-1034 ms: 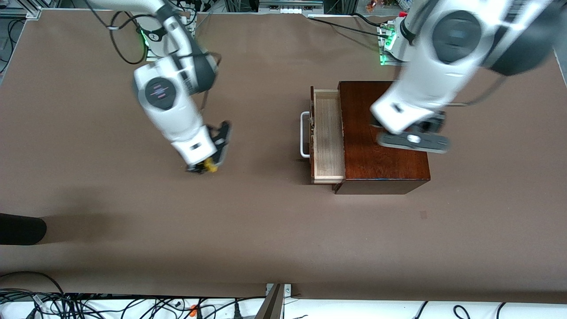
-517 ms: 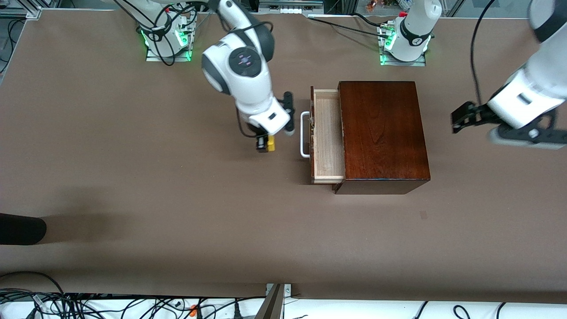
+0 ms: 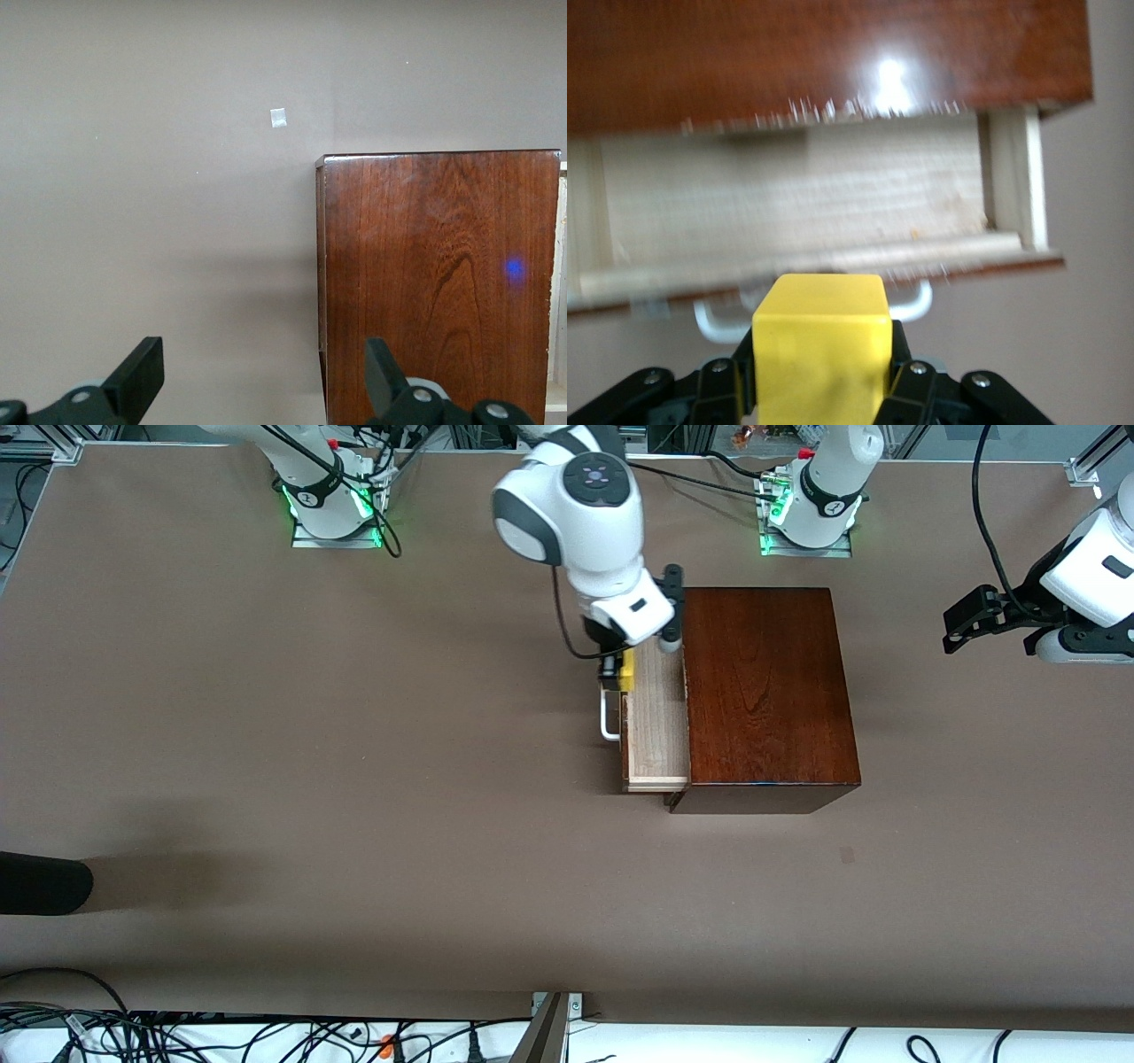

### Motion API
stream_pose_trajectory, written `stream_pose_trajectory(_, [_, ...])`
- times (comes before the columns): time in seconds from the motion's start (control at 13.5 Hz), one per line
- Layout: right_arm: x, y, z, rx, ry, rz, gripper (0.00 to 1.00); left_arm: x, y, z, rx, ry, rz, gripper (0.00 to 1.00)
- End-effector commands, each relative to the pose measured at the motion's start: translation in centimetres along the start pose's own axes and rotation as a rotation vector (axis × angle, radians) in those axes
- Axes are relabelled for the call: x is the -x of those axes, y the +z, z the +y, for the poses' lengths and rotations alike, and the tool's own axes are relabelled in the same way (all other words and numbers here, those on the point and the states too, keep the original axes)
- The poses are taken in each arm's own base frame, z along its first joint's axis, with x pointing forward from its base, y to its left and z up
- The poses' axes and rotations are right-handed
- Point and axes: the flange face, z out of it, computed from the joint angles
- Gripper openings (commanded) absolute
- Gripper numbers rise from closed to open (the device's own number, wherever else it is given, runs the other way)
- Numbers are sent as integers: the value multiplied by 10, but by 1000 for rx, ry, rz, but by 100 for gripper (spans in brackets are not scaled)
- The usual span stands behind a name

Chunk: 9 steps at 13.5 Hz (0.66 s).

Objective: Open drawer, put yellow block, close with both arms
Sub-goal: 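Carry the yellow cube with the right gripper over the open drawer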

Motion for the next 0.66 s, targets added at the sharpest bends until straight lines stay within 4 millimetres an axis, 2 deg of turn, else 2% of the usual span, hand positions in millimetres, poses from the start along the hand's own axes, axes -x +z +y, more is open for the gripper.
stream_pose_trajectory(0.0, [-30, 13, -13, 26, 10, 22, 28, 7, -12, 1, 18, 0, -17, 100])
stream_pose_trajectory(0.15, [-38, 12, -27, 28, -2, 23, 30, 9, -19, -2, 9, -10, -26, 100])
stream_pose_trajectory(0.22, [-40, 12, -29, 28, 10, 25, 32, 11, -22, -8, 24, -11, -29, 100])
stream_pose_trajectory(0.59, [-39, 31, -31, 31, 2, 7, 34, 12, -28, -4, 38, -13, -19, 100])
